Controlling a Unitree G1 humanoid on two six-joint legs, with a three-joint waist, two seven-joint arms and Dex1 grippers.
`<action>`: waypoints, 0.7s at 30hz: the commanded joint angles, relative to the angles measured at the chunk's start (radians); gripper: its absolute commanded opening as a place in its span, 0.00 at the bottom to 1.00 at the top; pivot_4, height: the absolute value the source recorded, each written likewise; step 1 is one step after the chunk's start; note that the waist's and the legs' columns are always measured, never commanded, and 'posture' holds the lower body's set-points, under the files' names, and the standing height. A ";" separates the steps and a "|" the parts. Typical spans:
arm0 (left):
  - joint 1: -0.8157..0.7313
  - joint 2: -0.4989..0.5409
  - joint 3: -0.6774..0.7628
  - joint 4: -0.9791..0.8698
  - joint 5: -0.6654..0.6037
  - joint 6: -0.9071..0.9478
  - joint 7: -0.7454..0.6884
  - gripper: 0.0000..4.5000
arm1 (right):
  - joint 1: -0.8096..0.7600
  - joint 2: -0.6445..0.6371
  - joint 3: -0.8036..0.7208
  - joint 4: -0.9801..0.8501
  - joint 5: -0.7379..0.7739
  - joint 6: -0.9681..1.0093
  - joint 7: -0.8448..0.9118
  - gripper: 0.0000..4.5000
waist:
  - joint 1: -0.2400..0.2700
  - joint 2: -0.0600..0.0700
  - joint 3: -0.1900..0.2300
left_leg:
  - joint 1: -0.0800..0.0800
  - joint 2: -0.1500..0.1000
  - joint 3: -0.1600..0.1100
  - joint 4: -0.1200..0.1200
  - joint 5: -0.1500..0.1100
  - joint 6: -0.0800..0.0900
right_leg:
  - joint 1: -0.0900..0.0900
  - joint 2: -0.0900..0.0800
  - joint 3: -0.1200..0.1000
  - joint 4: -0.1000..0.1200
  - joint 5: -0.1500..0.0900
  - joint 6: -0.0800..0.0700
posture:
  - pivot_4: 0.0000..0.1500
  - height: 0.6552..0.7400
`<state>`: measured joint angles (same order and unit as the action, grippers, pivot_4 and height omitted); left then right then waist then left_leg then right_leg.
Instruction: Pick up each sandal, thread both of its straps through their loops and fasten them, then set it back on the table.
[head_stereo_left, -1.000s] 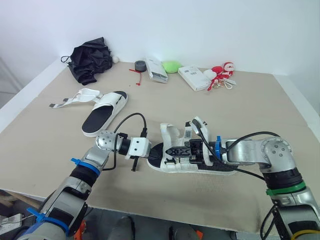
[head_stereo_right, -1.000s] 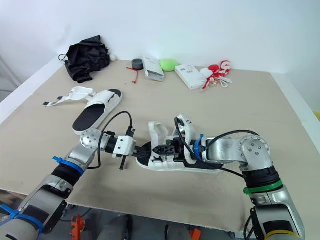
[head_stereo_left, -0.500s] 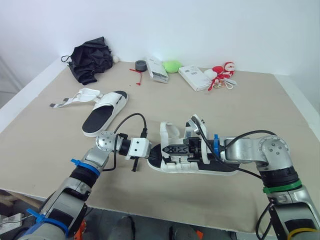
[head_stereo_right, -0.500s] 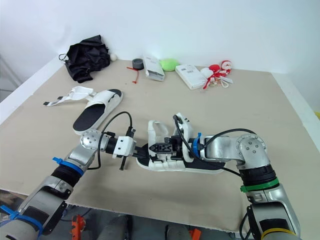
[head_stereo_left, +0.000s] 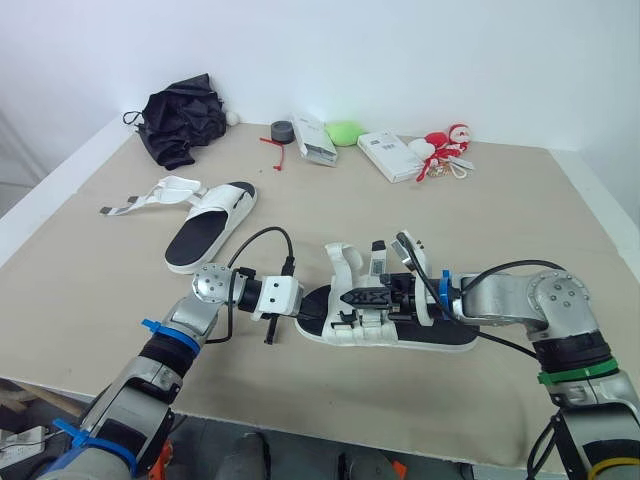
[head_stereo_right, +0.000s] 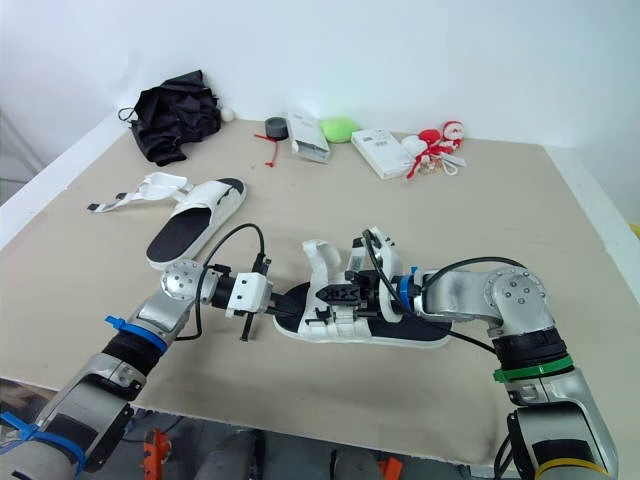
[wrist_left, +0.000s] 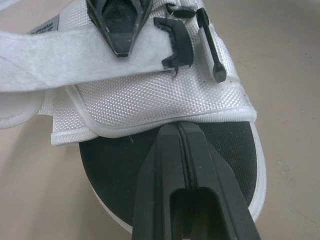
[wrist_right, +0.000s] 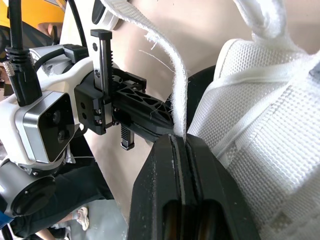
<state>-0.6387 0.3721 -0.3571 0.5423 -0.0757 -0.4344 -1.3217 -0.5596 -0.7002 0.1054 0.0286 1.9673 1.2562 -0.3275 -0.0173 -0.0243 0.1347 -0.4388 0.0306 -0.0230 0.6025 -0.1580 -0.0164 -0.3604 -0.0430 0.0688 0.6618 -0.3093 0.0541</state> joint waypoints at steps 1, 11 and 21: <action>0.080 0.004 -0.108 0.073 0.105 0.051 -0.036 0.00 | 0.036 -0.010 -0.015 -0.047 0.005 0.012 0.013 0.01 | 0.000 0.000 0.000 | 0.000 0.000 0.000 0.000 0.000 0.000 | 0.000 0.000 0.000 0.000 0.000 0.000 | 1.00 0.98; 0.090 -0.002 -0.116 0.069 0.108 0.050 -0.036 0.00 | -0.003 0.080 -0.064 -0.051 0.005 -0.027 0.021 0.01 | 0.000 0.000 0.000 | 0.001 0.000 -0.004 -0.001 -0.001 0.001 | 0.005 0.001 -0.003 -0.005 0.000 -0.001 | 1.00 0.98; 0.094 0.002 -0.114 0.063 0.109 0.051 -0.033 0.00 | 0.007 0.075 -0.067 -0.048 0.005 -0.011 0.008 0.01 | 0.000 0.000 0.000 | 0.001 0.000 -0.006 -0.001 -0.001 0.001 | 0.006 0.001 -0.004 -0.008 0.000 -0.001 | 1.00 0.98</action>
<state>-0.6293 0.3692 -0.3571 0.5347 -0.0757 -0.4336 -1.3169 -0.5475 -0.6128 0.0629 -0.0052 1.9599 1.2419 -0.3141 -0.0176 -0.0239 0.1346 -0.4382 0.0308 -0.0287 0.6014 -0.1587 -0.0153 -0.3541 -0.0419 0.0644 0.6538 -0.3091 0.0529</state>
